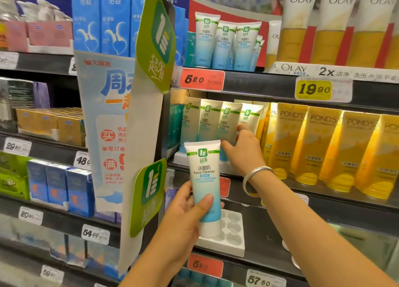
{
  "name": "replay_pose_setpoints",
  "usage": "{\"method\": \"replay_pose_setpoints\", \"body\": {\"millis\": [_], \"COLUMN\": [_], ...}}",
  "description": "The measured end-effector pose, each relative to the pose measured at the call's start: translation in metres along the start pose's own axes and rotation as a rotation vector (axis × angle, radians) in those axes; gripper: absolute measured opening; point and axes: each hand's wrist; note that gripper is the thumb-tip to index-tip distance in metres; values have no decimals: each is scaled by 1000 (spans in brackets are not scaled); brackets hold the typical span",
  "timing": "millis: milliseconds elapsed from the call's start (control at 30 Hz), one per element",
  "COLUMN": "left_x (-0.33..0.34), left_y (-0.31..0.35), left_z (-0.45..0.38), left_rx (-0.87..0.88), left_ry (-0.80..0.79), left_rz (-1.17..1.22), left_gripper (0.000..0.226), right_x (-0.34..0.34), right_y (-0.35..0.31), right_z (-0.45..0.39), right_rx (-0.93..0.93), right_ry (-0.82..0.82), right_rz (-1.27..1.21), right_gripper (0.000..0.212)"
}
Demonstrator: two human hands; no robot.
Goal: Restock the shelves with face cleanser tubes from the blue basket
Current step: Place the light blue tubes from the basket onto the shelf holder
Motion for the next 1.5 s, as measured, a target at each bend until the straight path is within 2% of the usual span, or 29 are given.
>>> {"method": "replay_pose_setpoints", "body": {"millis": [167,267,333,433,533,600,667,767,900,1000,1200,1333,1500], "left_x": [0,2,7,18,31,38,43,51,68,76,75,74,71], "left_y": [0,-1,1,10,17,19,23,31,36,38,37,38,28], "left_z": [-3,-1,-2,-10,-20,-26,-33,-48,-67,-73,-77,-78,-75], "left_rx": [-12,-33,-41,-49,-46,-30,13,156,327,379,379,406,378], "left_ry": [-14,-40,-61,-121,-140,-138,-135,-67,-42,-55,-31,19,4], "left_rz": [1,0,0,-20,-109,-172,-248,-441,-578,-641,-667,-691,-787], "left_gripper": [59,56,54,49,51,51,42,24,26,29,42,47,43], "right_x": [-2,-17,-33,-56,-71,-76,-80,-82,-77,-75,-61,-57,-46], "right_y": [0,8,12,14,14,13,13,11,11,16,20,17,27], "right_z": [3,18,30,46,57,60,57,50,44,41,30,22,26], "right_rx": [46,104,130,184,162,133,122,101,-21,-100,-134,-204,-42], "right_ry": [-79,-74,-52,-201,-390,-436,-388,-226,66,210,240,222,239], "right_rz": [-14,-169,-305,-525,-605,-667,-704,-703,-495,-321,-237,-72,-56], "right_gripper": [42,45,39,36,42,40,35,21,25,31,31,29,28]}}
Point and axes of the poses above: each hand's wrist, its own z-axis away from the middle knuckle, its own x-axis out of the palm, y = z × x, and after that the axes turned 2 degrees about -x, right-handed
